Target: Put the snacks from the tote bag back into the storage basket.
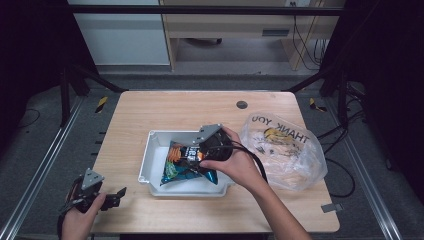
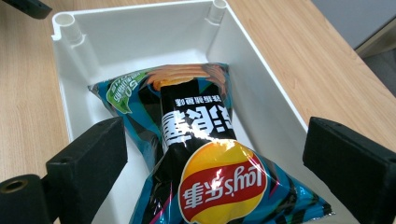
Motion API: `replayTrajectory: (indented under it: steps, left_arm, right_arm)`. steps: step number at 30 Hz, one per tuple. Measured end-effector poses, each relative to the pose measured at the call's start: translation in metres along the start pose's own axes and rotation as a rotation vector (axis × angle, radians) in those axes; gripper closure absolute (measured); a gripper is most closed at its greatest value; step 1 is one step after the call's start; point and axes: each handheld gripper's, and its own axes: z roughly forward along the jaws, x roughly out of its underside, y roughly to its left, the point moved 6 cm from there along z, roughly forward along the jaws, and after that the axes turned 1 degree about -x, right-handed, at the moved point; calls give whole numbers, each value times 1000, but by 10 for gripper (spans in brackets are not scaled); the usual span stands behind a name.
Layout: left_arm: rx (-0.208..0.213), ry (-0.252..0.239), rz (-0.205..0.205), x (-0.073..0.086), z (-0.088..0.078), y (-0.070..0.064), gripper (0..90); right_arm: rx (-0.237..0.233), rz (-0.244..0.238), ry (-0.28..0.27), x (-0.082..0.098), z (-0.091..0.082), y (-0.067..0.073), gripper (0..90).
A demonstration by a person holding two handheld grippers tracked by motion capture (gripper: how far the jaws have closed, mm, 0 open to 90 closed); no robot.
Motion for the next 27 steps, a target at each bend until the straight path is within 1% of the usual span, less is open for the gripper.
replayTrajectory:
  steps: [3,9,15,21,24,27]
  left_arm:
    - [-1,0,0,0,0,0,33]
    - [-5,-5,-4,-1,1,1,31]
    - [-4,-5,4,0,-1,1,31]
    - [-2,-8,5,0,-2,0,31]
    - [-1,-6,10,0,-2,-1,31]
    - [-1,-8,6,0,-2,-1,30]
  right_arm:
    - [13,9,-10,-1,-5,-1,69]
    - [18,28,-39,-2,-14,-3,68]
    - [49,41,-68,-4,-24,-4,65]
    - [62,60,-91,-7,-33,-1,65]
    - [67,59,-91,-7,-36,1,65]
    - [71,65,-95,-7,-40,3,62]
